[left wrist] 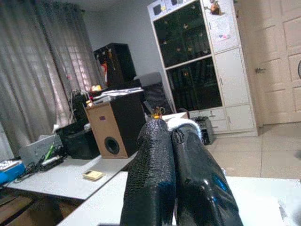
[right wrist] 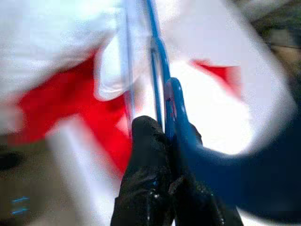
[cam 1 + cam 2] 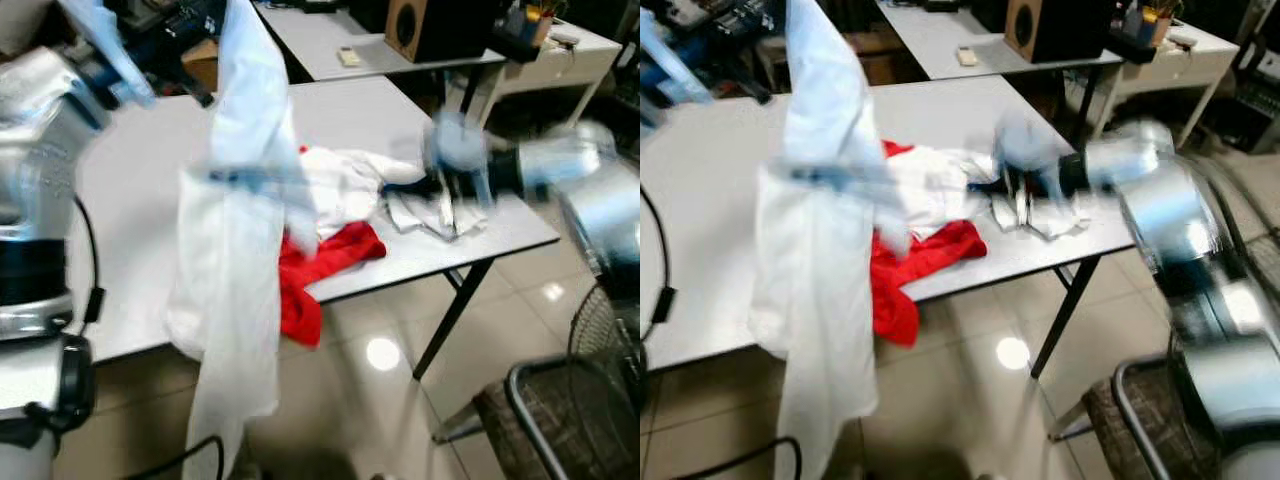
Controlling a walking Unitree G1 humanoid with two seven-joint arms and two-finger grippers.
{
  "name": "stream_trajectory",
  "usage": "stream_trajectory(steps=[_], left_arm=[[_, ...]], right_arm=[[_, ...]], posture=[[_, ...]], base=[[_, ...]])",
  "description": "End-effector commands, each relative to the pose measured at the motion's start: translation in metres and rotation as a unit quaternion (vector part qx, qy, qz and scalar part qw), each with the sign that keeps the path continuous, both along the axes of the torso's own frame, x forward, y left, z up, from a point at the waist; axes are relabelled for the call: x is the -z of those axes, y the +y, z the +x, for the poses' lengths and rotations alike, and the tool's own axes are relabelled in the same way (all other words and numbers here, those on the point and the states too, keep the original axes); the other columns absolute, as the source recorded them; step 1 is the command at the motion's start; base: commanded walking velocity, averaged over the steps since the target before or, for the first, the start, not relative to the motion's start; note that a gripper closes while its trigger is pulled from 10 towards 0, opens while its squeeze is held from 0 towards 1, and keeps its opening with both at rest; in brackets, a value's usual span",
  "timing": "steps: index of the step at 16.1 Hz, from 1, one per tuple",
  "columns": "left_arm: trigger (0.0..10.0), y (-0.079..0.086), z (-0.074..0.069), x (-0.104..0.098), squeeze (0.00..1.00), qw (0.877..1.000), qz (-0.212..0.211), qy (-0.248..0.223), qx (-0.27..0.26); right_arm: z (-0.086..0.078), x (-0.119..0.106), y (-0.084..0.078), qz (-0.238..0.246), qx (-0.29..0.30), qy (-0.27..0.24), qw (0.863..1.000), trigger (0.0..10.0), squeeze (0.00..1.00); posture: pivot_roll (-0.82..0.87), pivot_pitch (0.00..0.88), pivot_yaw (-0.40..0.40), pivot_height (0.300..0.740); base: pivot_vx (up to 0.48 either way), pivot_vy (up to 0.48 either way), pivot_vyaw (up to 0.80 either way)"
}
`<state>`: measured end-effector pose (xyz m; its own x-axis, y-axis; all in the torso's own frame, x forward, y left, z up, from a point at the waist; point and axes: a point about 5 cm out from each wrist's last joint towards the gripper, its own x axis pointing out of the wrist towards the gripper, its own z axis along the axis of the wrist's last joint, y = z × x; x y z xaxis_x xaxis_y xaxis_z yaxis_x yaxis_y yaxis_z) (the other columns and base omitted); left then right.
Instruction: Hang hanger
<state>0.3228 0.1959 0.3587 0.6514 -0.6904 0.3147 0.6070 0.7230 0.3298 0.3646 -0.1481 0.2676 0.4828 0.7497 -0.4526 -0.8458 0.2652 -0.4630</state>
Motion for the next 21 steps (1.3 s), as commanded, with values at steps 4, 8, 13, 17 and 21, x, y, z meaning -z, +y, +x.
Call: stream_trajectory(steps=[4, 8, 13, 17, 21], left_arm=[[10.0, 0.008, -0.028, -0.050, 0.00, 0.993, -0.072, -0.082, 0.038], [10.0, 0.015, -0.024, -0.035, 0.00, 0.996, -0.081, -0.048, 0.005], [10.0, 0.005, -0.007, 0.073, 0.00, 0.987, -0.020, 0.114, -0.111], [10.0, 0.029, -0.008, 0.135, 0.00, 0.948, 0.086, 0.189, -0.242], [10.0, 0.047, 0.005, 0.150, 0.00, 0.921, 0.128, 0.199, -0.310]], right_arm=[[0.035, -0.102, 0.013, 0.234, 0.166, -0.240, 0.927, 10.0, 0.00], [0.036, -0.104, 0.010, 0.300, 0.178, -0.287, 0.892, 10.0, 0.00], [0.006, 0.027, 0.023, 0.122, -0.024, -0.113, 0.986, 10.0, 0.00], [-0.045, 0.077, -0.005, 0.038, -0.116, 0.019, 0.992, 10.0, 0.00], [-0.058, 0.062, -0.022, 0.033, -0.116, 0.023, 0.992, 10.0, 0.00]], posture=[[0.01, 0.000, -0.052, 0.740], [0.01, 0.000, -0.047, 0.740], [-0.01, 0.000, -0.028, 0.740], [-0.02, 0.000, -0.007, 0.740], [-0.02, 0.000, 0.001, 0.740]], base=[[0.377, 0.000, 0.00], [0.354, 0.000, 0.00], [0.000, 0.000, 0.00], [0.000, 0.000, 0.00], [0.000, 0.000, 0.00]])
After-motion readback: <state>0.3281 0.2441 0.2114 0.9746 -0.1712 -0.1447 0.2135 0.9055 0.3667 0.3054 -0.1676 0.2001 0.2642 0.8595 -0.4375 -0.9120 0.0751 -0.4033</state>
